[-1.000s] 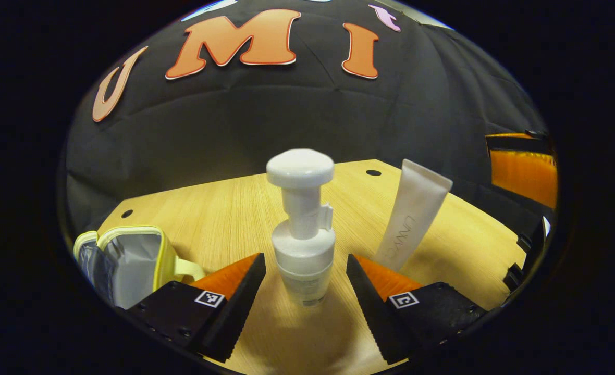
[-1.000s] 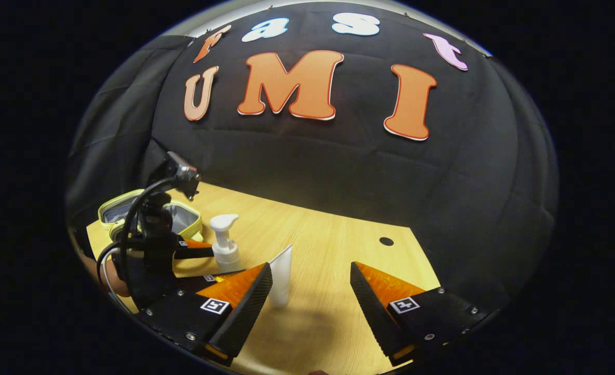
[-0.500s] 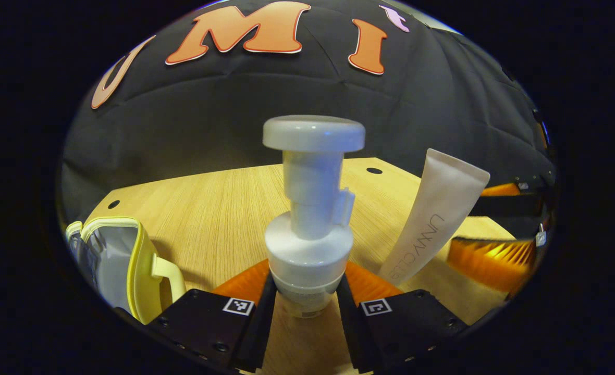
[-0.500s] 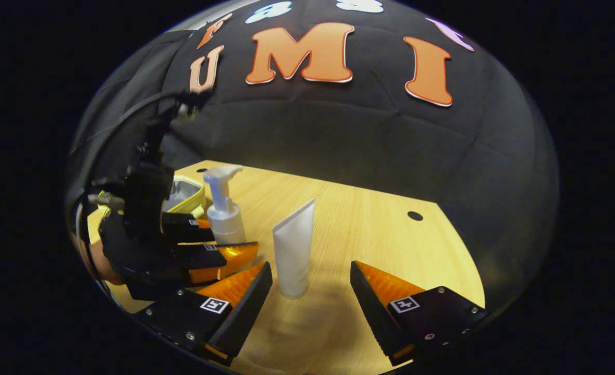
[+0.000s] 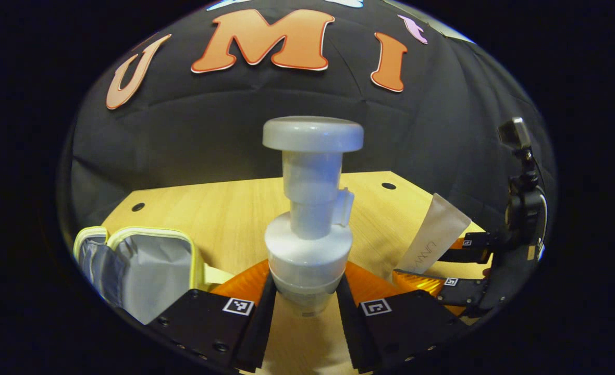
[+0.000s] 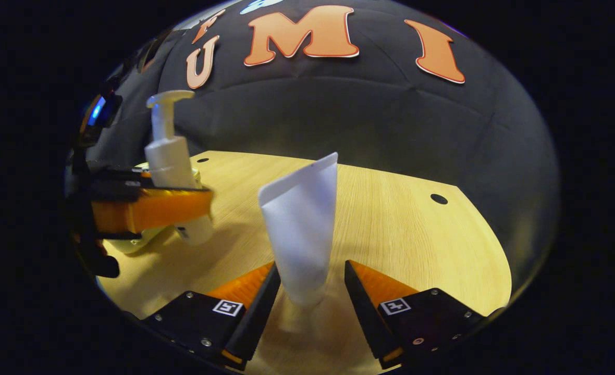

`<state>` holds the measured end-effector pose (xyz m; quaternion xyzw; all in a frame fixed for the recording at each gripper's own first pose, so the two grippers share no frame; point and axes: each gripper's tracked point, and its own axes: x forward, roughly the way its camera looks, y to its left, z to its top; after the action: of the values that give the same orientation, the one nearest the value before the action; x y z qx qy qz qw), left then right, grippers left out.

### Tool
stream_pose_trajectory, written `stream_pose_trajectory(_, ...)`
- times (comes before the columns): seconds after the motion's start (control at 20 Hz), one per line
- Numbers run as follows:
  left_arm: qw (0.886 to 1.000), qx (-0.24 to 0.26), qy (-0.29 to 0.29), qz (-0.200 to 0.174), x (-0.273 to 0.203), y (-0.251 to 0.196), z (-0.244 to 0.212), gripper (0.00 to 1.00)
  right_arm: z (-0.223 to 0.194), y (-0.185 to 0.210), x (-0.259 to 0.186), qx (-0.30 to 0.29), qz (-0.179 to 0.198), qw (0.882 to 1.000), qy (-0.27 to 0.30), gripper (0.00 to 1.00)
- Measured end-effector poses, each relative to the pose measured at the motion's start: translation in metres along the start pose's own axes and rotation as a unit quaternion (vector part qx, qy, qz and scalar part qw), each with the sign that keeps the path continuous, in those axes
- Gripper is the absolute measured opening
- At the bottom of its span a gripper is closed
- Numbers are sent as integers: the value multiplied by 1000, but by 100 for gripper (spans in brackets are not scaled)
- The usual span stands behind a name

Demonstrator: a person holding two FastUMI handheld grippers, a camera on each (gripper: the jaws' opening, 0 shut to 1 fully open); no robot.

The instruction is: First open the suitcase, pack the skin care products into it, and then close the suitcase.

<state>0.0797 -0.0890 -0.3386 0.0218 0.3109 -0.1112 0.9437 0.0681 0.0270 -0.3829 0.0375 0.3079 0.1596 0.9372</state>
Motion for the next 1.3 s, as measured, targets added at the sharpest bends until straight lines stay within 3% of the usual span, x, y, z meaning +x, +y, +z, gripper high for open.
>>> stream_pose_trajectory(0.1, 1000, -2, -2, 12, -10, 12, 7, 60, 0, 4, 6, 4, 5, 1000, 0, 72)
stream_pose_trajectory(0.2, 1000, -3, -6, 26, -18, 28, 10, 59, 5, 5, 6, 12, 3, 1000, -5, 56)
stream_pose_trajectory(0.3, 999, -7, -3, 43, -26, 43, 11, 60, 3, 9, 3, 18, 8, 1000, 5, 51)
stream_pose_trajectory(0.5, 998, -17, -7, 65, -45, 74, 13, 60, 9, 14, -7, 25, 11, 1000, 14, 48)
stream_pose_trajectory(0.85, 995, -39, -9, 89, -88, 126, 18, 60, 70, 42, -38, 17, 16, 1000, -21, 47)
stream_pose_trajectory(1.3, 994, -50, 27, 96, -138, 201, 8, 60, 134, 129, -66, 10, 64, 997, -51, 46)
